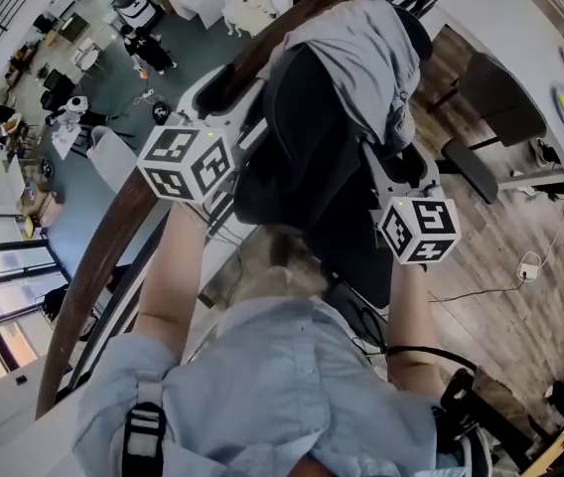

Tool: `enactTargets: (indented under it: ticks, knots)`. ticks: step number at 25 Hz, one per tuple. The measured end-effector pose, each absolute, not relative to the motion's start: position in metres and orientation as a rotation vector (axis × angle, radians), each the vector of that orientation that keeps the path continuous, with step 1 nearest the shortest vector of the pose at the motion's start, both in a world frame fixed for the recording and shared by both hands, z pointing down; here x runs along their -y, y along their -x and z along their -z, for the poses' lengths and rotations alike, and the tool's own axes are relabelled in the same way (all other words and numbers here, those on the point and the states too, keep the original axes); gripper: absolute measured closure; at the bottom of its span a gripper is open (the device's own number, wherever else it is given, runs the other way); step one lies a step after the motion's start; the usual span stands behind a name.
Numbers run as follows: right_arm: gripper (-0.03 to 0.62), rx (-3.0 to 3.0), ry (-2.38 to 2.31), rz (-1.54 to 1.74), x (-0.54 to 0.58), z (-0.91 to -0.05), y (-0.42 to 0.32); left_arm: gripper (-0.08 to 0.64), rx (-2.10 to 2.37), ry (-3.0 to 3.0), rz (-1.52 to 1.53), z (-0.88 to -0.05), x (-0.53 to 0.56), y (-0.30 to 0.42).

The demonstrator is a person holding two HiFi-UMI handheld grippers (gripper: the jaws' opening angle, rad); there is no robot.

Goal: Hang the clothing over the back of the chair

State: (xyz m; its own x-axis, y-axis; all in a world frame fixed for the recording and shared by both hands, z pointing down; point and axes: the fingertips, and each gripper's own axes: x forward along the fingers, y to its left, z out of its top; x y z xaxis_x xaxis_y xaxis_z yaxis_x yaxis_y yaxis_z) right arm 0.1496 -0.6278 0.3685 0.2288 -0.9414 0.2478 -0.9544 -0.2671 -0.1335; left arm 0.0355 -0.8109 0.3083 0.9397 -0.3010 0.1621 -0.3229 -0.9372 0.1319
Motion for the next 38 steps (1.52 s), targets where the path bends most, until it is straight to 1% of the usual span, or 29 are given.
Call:
enactTargets:
  ticks: [3,6,7,9,10,14,18,20,25,27,33,34,38]
  knots:
    - [0.314,1.861,-2.439,-0.39,0.628,-0.351,-0.138,0.323,0.515,-2.936,-0.109,-0.286,0.799,-0.01]
    - [0.314,1.855,-2.444,-0.339,0.622,-0.337,-0.13,0.342,0.532,-2.958,-0.037,-0.269,0.776,0.004]
    - [0.314,1.86,-2.436,-0.334,0.619,-0.336,-0.128,0.353,0.544,-2.965,-0.019,-0.265,0.766,0.005]
    - [0.313,1.879,-2.411,-0.348,0.61,-0.337,-0.126,0.415,0.576,-2.964,0.016,-0.261,0.749,0.007]
    - [0.308,1.888,-2.399,-0.358,0.606,-0.338,-0.125,0.435,0.592,-2.955,0.034,-0.259,0.742,0.009]
    - [0.304,1.897,-2.393,-0.355,0.594,-0.334,-0.12,0.459,0.622,-2.925,0.081,-0.255,0.721,0.016]
    - [0.304,1.863,-2.427,-0.394,0.58,-0.341,-0.125,0.506,0.64,-2.921,0.115,-0.251,0.698,0.015]
    - [0.291,1.853,-2.446,-0.427,0.575,-0.345,-0.128,0.522,0.669,-2.929,0.128,-0.248,0.691,0.016]
    - [0.298,1.886,-2.461,-0.377,0.568,-0.332,-0.126,0.525,0.735,-2.959,0.218,-0.23,0.677,0.022]
    - [0.326,1.898,-2.46,-0.329,0.565,-0.324,-0.124,0.525,0.724,-2.973,0.246,-0.223,0.666,0.018]
    - [0.493,1.915,-2.463,-0.162,0.561,-0.292,-0.113,0.536,0.659,-3.047,0.267,-0.215,0.638,-0.002]
    - [0.513,1.912,-2.465,-0.142,0.559,-0.287,-0.11,0.538,0.651,-3.057,0.268,-0.214,0.634,-0.003]
    - [0.552,1.882,-2.474,-0.046,0.559,-0.262,-0.098,0.545,0.657,-3.102,0.288,-0.205,0.628,-0.003]
